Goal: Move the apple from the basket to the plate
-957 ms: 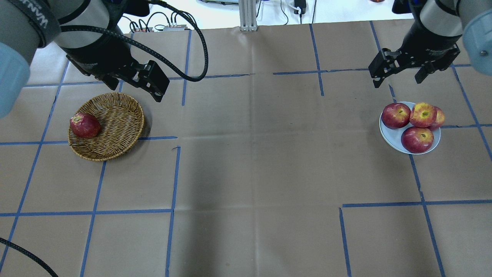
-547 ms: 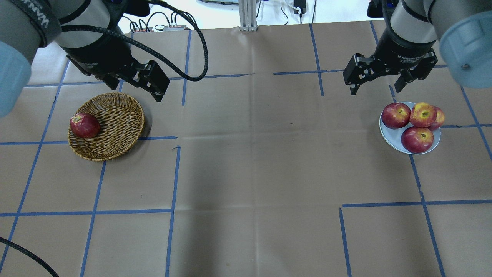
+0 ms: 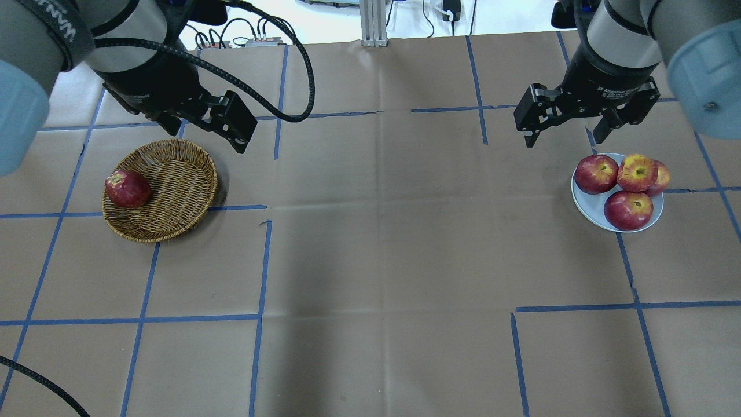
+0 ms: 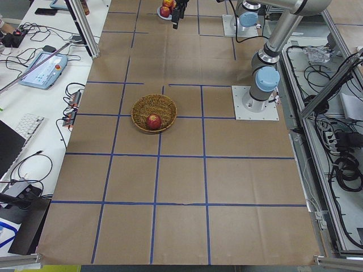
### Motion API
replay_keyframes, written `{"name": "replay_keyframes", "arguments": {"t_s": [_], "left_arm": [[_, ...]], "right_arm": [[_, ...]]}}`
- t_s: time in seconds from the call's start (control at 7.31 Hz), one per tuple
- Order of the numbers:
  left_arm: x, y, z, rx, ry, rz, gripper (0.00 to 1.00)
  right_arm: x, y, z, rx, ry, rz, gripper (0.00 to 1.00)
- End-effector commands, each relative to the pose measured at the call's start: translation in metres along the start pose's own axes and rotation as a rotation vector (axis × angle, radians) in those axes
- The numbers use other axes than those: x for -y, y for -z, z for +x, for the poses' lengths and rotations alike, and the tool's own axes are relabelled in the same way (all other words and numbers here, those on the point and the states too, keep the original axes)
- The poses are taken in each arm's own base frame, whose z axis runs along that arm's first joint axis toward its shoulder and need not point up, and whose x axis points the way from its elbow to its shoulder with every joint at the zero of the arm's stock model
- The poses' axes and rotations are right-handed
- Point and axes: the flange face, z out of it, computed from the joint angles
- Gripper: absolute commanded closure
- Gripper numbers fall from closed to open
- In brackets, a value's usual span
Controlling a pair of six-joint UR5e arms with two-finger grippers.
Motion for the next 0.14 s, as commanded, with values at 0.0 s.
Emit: {"name": "replay_keyframes", "arguments": {"t_s": [0.0], "left_arm": [[0.0002, -0.0002, 0.0002, -0.002, 0.000, 0.000, 0.00]], "right_arm": [[-0.0010, 0.0000, -0.0002, 0.001, 0.001, 0.000, 0.00]]}}
